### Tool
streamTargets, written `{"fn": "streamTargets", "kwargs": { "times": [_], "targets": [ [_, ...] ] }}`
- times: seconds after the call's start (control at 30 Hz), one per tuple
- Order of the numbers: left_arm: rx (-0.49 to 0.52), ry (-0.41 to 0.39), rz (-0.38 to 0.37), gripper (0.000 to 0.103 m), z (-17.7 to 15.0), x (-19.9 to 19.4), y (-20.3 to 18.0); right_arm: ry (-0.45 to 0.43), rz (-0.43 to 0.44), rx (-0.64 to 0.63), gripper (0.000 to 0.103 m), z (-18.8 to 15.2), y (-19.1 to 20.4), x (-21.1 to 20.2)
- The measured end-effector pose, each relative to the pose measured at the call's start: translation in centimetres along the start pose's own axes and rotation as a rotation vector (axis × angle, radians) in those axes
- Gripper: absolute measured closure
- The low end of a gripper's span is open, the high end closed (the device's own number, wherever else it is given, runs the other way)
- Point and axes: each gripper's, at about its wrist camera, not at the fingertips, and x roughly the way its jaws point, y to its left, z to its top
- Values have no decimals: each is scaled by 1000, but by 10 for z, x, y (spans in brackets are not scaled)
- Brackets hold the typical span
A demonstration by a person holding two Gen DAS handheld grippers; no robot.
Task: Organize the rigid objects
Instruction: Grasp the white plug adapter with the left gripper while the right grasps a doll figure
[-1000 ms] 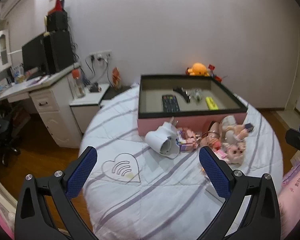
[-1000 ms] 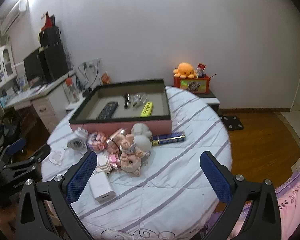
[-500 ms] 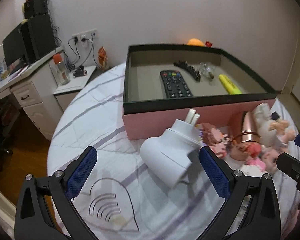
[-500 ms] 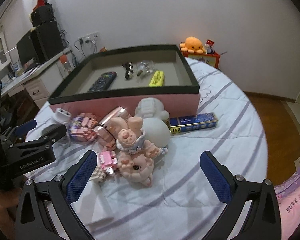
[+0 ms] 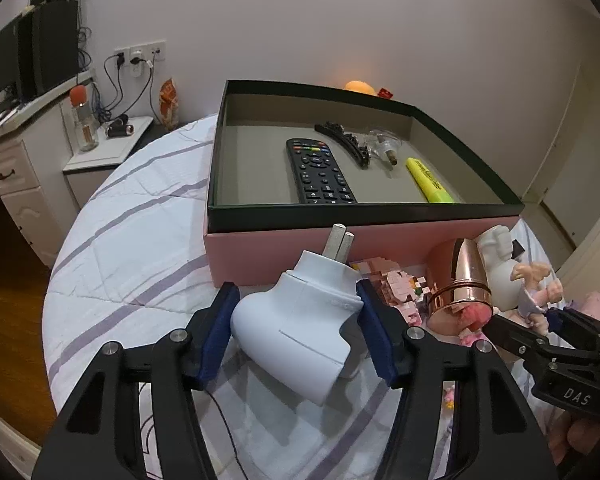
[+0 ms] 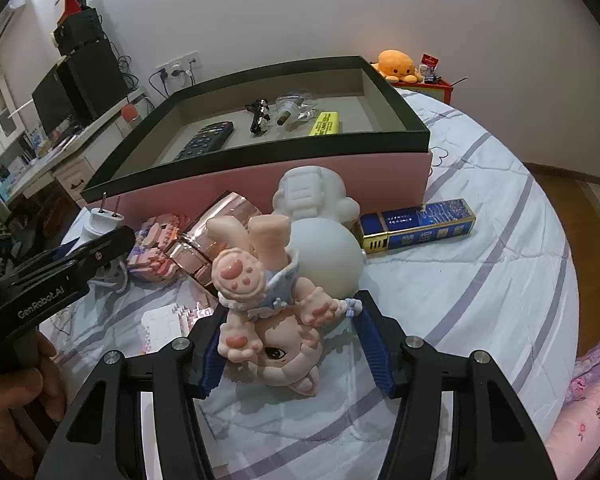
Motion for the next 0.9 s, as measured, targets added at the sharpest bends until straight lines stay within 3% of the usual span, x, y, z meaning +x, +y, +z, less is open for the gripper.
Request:
{"fn": "streamTargets", "kwargs": {
  "times": [0.6,0.9],
  "targets": [
    [-30,-89,27,43,-10,-59,3,-64,51,9,45,3,-7,-39],
    [5,-179,32,43,28,-84,-9,-169,77,-58,45,46,7,-73]
  ]
}}
